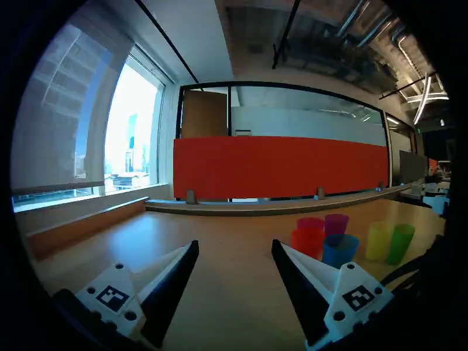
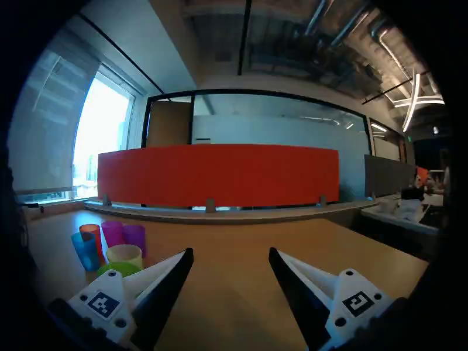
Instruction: Pour water
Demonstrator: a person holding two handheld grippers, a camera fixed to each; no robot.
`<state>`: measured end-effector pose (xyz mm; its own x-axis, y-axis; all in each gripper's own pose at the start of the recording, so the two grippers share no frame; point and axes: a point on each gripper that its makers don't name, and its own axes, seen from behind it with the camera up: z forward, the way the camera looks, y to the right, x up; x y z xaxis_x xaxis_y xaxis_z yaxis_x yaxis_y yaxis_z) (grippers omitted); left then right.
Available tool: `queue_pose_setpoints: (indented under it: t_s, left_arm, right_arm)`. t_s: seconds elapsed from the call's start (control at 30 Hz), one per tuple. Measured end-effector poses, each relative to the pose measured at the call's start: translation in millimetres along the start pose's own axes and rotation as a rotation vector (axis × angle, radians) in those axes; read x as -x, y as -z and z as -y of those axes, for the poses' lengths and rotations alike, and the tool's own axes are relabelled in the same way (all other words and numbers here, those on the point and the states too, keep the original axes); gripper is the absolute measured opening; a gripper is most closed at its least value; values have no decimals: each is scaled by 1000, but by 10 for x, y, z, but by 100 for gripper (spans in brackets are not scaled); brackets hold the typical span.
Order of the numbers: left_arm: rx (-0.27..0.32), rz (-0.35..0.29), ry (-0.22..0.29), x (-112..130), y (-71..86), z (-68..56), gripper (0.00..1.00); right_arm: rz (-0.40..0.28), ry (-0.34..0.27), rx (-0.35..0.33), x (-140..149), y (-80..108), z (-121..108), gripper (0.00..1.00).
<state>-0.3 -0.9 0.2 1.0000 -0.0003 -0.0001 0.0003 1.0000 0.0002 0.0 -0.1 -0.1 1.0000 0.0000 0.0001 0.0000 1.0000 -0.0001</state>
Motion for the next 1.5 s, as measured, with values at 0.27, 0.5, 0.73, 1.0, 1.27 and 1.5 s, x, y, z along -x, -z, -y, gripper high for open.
queue_pose_setpoints:
  t_s: [0.27, 0.5, 0.73, 1.0, 1.27, 1.5]
  left_arm:
    - [0, 0, 0, -4, 1, -8, 92]
    - [-1, 0, -1, -2, -1, -7, 92]
    - [5, 6, 1, -10, -14, -31, 92]
    - [34, -6, 23, -212, -13, -106, 92]
    - [72, -3, 4, -477, -56, -183, 92]
    - [91, -13, -36, -773, -140, -206, 92]
  right_arm:
    - [0, 0, 0, -3, -3, 5, 100]
    - [0, 2, -1, -7, 0, 13, 100]
    - [2, 6, -8, 2, -10, 23, 100]
    - [8, 29, -23, -104, -3, 46, 100]
    - [10, 64, -40, -388, -37, 81, 100]
    - [6, 76, -61, -732, -85, 162, 100]
